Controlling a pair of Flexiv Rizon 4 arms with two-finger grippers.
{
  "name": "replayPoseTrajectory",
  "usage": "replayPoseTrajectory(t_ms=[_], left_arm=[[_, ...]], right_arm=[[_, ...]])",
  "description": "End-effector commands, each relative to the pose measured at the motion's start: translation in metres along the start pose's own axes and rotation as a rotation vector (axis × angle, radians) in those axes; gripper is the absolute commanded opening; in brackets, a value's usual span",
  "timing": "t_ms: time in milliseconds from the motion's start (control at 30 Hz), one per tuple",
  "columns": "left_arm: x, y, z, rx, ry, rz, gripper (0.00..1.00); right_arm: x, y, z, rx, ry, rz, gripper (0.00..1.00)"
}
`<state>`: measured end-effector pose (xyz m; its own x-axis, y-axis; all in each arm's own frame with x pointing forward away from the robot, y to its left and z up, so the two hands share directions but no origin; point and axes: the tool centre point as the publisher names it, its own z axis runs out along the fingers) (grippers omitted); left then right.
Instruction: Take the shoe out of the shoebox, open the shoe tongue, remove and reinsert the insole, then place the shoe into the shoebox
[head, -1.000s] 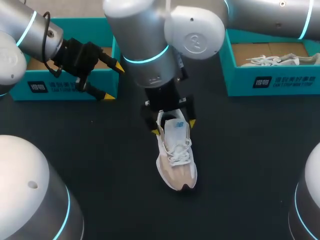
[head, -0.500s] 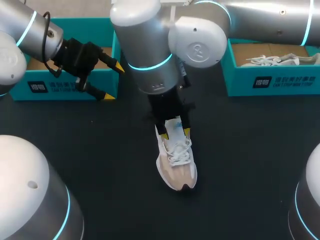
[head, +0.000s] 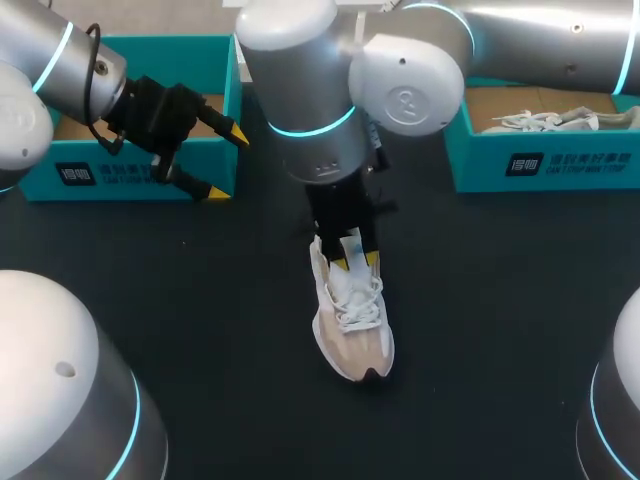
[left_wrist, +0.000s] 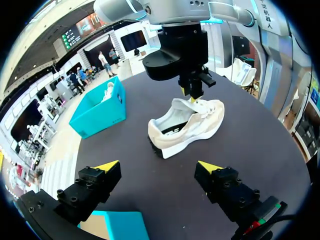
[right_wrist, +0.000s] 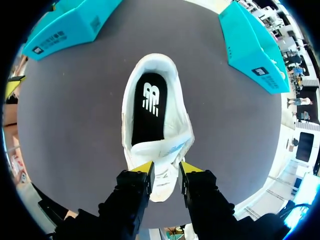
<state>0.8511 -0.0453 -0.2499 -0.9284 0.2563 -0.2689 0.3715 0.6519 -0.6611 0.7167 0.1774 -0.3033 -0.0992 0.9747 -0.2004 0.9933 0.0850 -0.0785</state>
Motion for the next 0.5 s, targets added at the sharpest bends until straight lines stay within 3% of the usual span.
replayPoseTrajectory(t_ms=[33,300,500], left_arm=[[-0.001,0.0,0.0,-0.001,0.002,0.0,1.0],[-0.001,0.0,0.0,-0.001,0.002,0.0,1.0],[-0.001,0.0,0.0,-0.001,0.002,0.0,1.0]], right_arm=[[0.005,0.007,0.011,0.006,0.012,0.003,0.28],[0.012,0.018,0.016,0.001,0.032,0.003,0.22],[0.009,0.008,0.005,-0.001,0.013,-0.002,0.25]])
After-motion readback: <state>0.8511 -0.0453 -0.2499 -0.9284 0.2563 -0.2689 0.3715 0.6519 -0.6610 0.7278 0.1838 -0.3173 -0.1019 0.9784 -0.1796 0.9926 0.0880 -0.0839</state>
